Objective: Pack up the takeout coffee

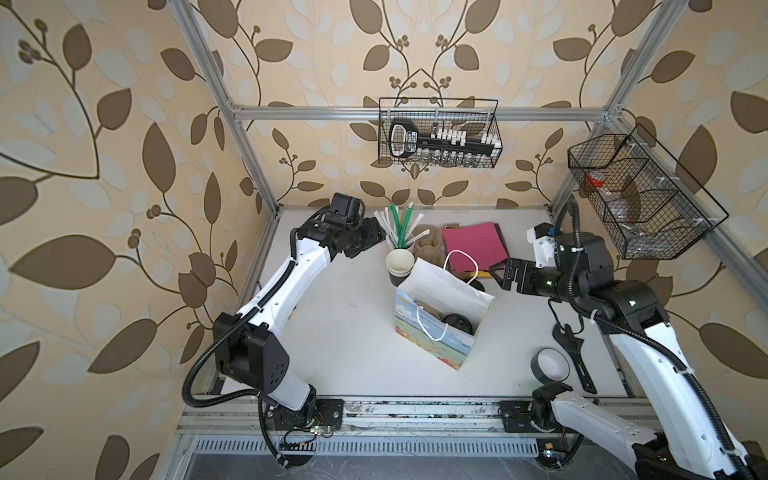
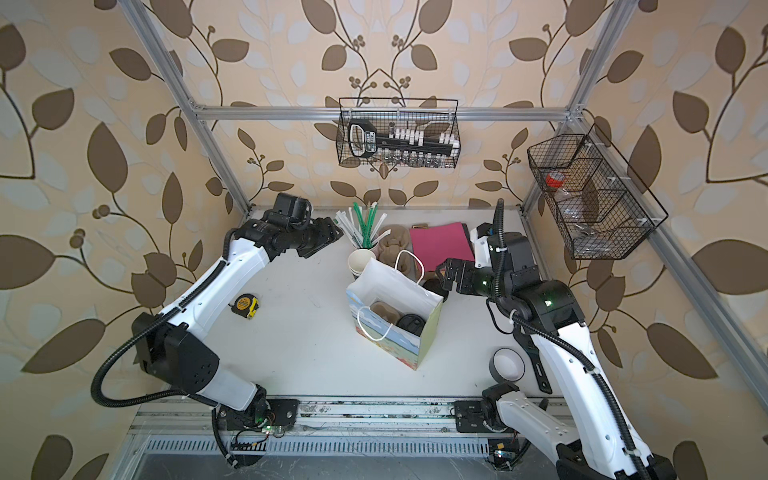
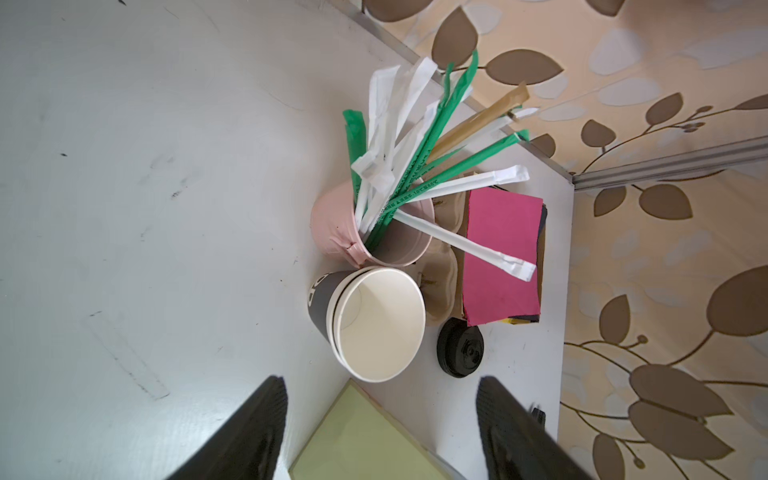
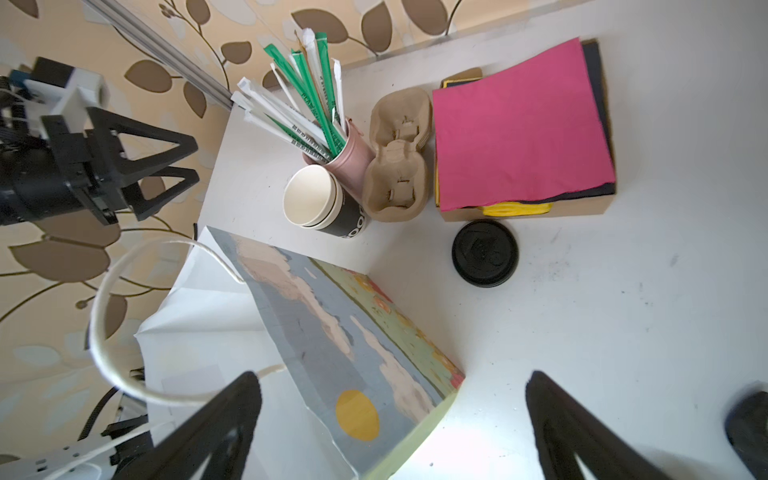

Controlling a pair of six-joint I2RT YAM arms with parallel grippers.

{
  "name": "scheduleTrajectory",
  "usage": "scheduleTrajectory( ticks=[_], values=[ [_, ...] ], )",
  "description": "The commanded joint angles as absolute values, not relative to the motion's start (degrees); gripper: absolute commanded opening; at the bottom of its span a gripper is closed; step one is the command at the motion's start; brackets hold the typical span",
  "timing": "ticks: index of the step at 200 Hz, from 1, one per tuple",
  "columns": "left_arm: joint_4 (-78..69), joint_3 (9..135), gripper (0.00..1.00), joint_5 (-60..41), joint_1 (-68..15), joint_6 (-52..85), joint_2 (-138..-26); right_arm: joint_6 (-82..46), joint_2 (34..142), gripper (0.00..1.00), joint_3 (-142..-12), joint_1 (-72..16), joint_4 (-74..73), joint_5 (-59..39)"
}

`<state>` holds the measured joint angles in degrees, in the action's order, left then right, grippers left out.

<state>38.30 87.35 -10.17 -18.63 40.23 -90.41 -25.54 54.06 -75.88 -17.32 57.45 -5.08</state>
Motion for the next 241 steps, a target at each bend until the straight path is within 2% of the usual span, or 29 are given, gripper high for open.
scheduleTrajectory(
  ticks=[1, 16, 53, 87, 105, 149, 200, 241],
  values=[
    [35.96, 91.12, 0.67, -10.51, -18.25, 41.12, -92.16, -23.24, 49.83, 1.0, -73.97, -17.14, 59.81, 1.75],
    [35.82, 91.89, 0.64, -8.62, -18.21, 41.2, -94.0, -22.94, 47.26, 1.0, -72.28, -17.27, 60.62, 3.31],
    [35.11, 95.27, 0.47, -5.48, -18.28, 41.99, -98.66, -22.33, 41.26, 1.0, -67.06, -17.73, 60.77, 7.42],
    [34.89, 97.97, 0.44, -2.87, -18.35, 42.54, -102.74, -21.93, 38.37, 1.0, -61.7, -19.62, 59.52, 11.83],
    [34.94, 99.88, 0.38, -1.6, -18.36, 41.71, -104.84, -22.32, 37.78, 1.0, -59.07, -20.08, 58.97, 13.3],
    [35.45, 103.27, 0.27, -0.15, -18.37, 41.37, -108.61, -22.9, 34.11, 1.0, -55.26, -20.12, 56.02, 13.8],
    [35.42, 105.07, 0.2, -1.19, -18.46, 42.42, -110.47, -22.55, 28.13, 1.0, -52.41, -20.88, 54.65, 14.54],
    [35.54, 105.33, 0.13, -1.21, -18.81, 42.8, -110.17, -22.5, 27.77, 1.0, -52.11, -21.36, 54.32, 14.13]
  ],
)
